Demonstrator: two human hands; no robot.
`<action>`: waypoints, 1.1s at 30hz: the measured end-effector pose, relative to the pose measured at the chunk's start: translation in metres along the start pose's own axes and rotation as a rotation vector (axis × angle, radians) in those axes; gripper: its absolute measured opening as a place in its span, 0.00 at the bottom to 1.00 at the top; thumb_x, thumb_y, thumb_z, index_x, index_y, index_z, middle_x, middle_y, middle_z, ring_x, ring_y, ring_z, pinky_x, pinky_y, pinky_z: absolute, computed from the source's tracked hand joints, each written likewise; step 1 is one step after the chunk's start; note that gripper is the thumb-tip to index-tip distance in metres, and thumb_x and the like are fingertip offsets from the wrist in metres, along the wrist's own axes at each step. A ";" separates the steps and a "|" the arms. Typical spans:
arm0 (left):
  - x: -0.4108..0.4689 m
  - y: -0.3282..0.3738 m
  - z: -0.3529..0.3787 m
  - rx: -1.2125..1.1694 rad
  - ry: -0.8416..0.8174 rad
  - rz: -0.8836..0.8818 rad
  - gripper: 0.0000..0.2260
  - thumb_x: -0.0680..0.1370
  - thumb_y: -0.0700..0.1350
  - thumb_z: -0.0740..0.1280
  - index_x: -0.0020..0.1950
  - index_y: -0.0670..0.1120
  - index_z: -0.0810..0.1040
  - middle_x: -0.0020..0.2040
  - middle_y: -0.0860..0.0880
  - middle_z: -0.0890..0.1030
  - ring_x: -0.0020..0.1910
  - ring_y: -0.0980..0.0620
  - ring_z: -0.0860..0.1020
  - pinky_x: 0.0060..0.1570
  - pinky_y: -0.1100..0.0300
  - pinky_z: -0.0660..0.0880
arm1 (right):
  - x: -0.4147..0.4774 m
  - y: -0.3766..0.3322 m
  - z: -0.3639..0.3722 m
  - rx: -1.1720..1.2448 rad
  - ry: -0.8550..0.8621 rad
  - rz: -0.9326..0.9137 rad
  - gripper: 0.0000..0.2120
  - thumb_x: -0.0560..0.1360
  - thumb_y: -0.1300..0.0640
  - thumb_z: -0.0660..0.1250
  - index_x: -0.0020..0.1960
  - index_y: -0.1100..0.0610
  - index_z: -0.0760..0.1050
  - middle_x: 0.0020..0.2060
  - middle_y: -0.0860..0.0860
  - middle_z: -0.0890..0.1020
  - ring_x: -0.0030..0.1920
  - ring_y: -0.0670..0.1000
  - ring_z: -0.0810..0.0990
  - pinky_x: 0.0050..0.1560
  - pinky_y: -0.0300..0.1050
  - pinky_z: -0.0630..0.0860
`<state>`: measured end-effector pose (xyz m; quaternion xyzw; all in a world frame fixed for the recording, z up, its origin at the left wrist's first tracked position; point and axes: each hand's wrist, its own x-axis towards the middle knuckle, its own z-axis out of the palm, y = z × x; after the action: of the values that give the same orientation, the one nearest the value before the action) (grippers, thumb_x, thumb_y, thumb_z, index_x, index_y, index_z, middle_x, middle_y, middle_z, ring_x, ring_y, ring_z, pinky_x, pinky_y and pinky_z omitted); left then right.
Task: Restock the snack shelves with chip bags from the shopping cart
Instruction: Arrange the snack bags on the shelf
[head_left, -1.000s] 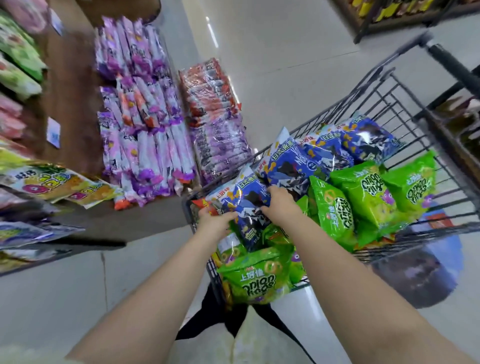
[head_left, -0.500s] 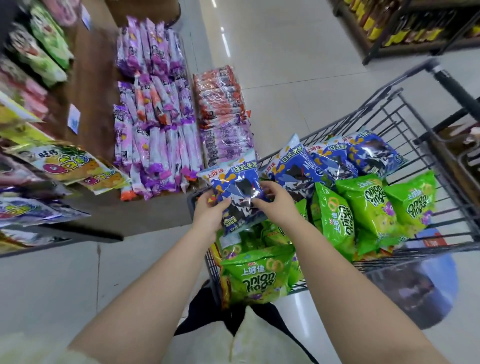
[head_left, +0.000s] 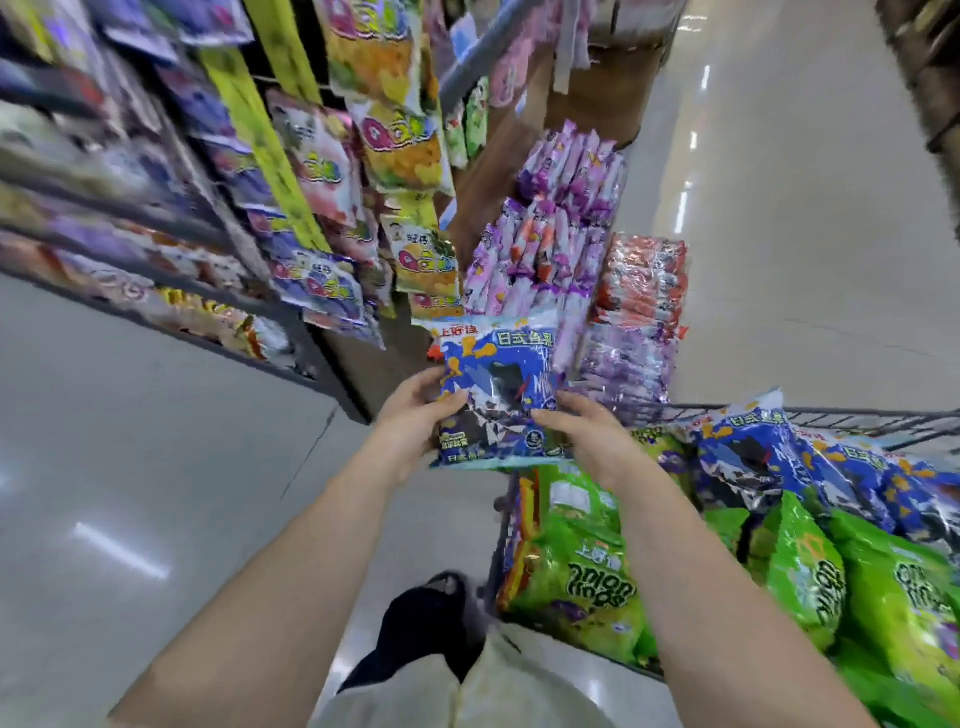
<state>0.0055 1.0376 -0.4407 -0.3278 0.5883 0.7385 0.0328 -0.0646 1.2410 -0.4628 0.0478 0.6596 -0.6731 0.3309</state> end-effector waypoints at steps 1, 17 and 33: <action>-0.008 0.002 -0.018 -0.046 0.045 0.008 0.18 0.76 0.39 0.72 0.64 0.50 0.76 0.44 0.54 0.82 0.30 0.60 0.79 0.30 0.64 0.76 | 0.004 -0.001 0.020 -0.013 -0.043 -0.019 0.12 0.72 0.67 0.71 0.54 0.58 0.78 0.43 0.48 0.86 0.41 0.45 0.84 0.42 0.37 0.76; -0.111 0.028 -0.332 -0.484 0.597 0.300 0.17 0.75 0.39 0.72 0.63 0.44 0.77 0.43 0.49 0.83 0.35 0.53 0.81 0.43 0.55 0.79 | 0.010 -0.017 0.386 -0.193 -0.539 -0.111 0.12 0.73 0.65 0.70 0.56 0.59 0.80 0.51 0.58 0.84 0.52 0.59 0.83 0.56 0.54 0.78; -0.078 0.252 -0.646 -0.326 0.719 0.649 0.11 0.76 0.39 0.71 0.57 0.46 0.78 0.54 0.45 0.82 0.47 0.52 0.80 0.47 0.60 0.78 | 0.050 -0.159 0.744 -0.134 -0.479 -0.509 0.19 0.76 0.63 0.69 0.65 0.59 0.70 0.53 0.55 0.84 0.47 0.50 0.84 0.45 0.40 0.79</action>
<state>0.2447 0.4114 -0.2466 -0.3624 0.5112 0.6334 -0.4540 0.0928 0.5232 -0.2579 -0.2991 0.5969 -0.6812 0.3003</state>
